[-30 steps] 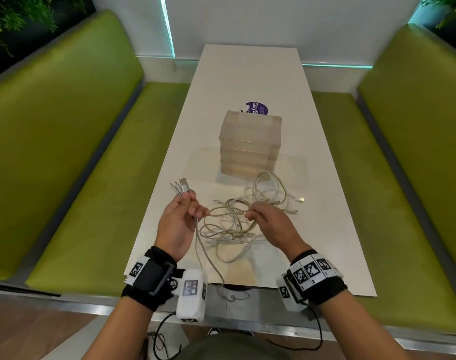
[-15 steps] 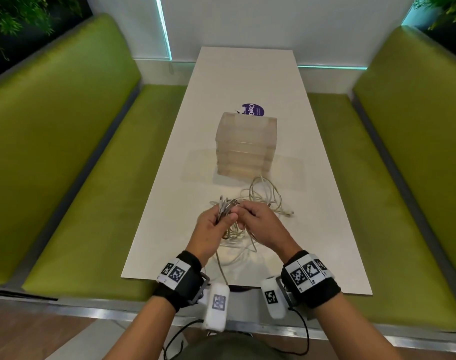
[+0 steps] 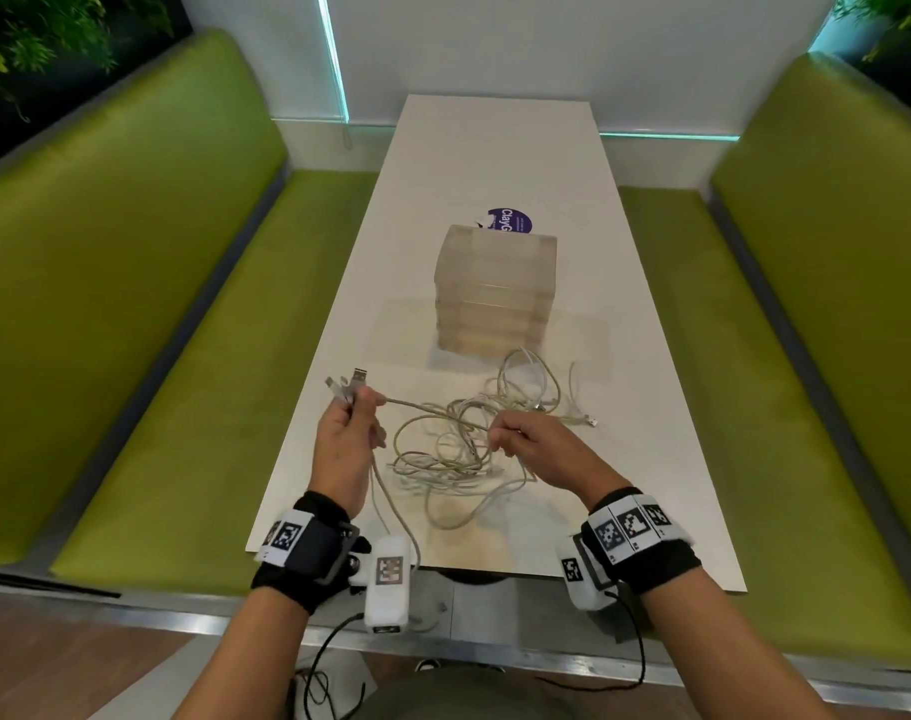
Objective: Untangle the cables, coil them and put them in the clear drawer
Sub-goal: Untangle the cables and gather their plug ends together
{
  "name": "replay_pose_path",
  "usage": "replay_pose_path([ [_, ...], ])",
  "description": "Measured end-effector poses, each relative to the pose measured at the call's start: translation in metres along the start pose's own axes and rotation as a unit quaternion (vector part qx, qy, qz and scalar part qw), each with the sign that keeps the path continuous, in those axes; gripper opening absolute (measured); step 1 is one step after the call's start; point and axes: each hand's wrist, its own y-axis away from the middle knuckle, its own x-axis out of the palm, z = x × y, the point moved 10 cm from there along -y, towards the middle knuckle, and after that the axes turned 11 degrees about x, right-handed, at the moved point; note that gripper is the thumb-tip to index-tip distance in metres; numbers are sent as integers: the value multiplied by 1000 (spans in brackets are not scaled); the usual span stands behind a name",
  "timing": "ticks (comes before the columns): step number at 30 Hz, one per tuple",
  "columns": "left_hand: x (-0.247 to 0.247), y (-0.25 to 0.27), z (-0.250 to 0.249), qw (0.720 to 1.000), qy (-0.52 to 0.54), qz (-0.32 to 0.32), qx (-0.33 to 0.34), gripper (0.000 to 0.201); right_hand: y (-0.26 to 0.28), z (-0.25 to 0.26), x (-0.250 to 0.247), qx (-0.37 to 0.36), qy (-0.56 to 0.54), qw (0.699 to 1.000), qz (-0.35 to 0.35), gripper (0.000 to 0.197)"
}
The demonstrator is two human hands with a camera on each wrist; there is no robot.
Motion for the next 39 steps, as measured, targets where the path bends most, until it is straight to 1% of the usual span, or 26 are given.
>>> replay_pose_path([
  [2, 11, 5, 10, 996, 75, 3, -40, 24, 0, 7, 3, -18, -14, 1000, -5, 22],
  [4, 29, 11, 18, 983, 163, 27, -85, 26, 0, 12, 10, -27, -4, 1000, 0, 20],
  [6, 46, 15, 17, 967, 220, 61, -110, 32, 0, 10, 20, -27, 14, 999, 16, 21],
  [8, 57, 16, 12, 954, 258, 81, -125, 34, 0, 3, 23, -16, 18, 1000, 18, 21],
  [10, 62, 17, 8, 950, 269, 88, -131, 34, 0, -3, 19, -10, 16, 1000, 6, 22],
  [13, 62, 15, 5, 951, 266, 87, -130, 33, -2, -7, 12, -7, 23, 1000, -4, 20],
  [16, 48, 6, -2, 954, 269, 75, -110, 33, -3, -19, 1, 7, 48, 999, -20, 22],
  [18, 34, -4, -9, 962, 249, 60, -91, 33, -2, -28, -8, 19, 30, 999, -32, 25],
  [20, 24, -8, -10, 976, 196, 57, -77, 33, -1, -29, -13, 17, 21, 999, -40, 26],
  [22, 25, -5, -7, 990, 101, 78, -58, 33, -1, -23, -14, 7, 13, 999, -52, 24],
  [23, 31, -1, -6, 993, 40, 100, -46, 33, 0, -17, -14, -3, 6, 998, -59, 24],
  [24, 38, 4, -3, 991, -27, 129, -36, 32, 1, -12, -14, -14, -3, 998, -63, 24],
  [26, 54, 14, 5, 970, -147, 193, -12, 22, 4, 1, -12, -43, -18, 997, -65, 24],
  [27, 63, 19, 9, 957, -183, 223, 1, 16, 6, 8, -11, -58, -25, 996, -63, 24],
  [28, 71, 23, 15, 945, -204, 254, 9, 17, 8, 13, -10, -67, -33, 995, -60, 23],
  [30, 82, 32, 25, 930, -220, 295, 12, 24, 10, 21, -7, -79, -54, 994, -49, 23],
  [32, 85, 33, 28, 925, -231, 302, 27, 28, 10, 25, -6, -91, -73, 992, -41, 25],
  [35, 88, 36, 33, 922, -222, 317, 8, 41, 10, 23, -4, -89, -85, 992, -27, 27],
  [36, 91, 38, 29, 923, -213, 322, 3, 40, 9, 22, -3, -85, -82, 993, -20, 28],
  [37, 90, 37, 25, 927, -202, 316, 2, 34, 7, 20, -1, -81, -75, 994, -13, 28],
  [39, 83, 31, 16, 950, -160, 269, -12, 17, 3, 13, 2, -63, -48, 997, -1, 26],
])
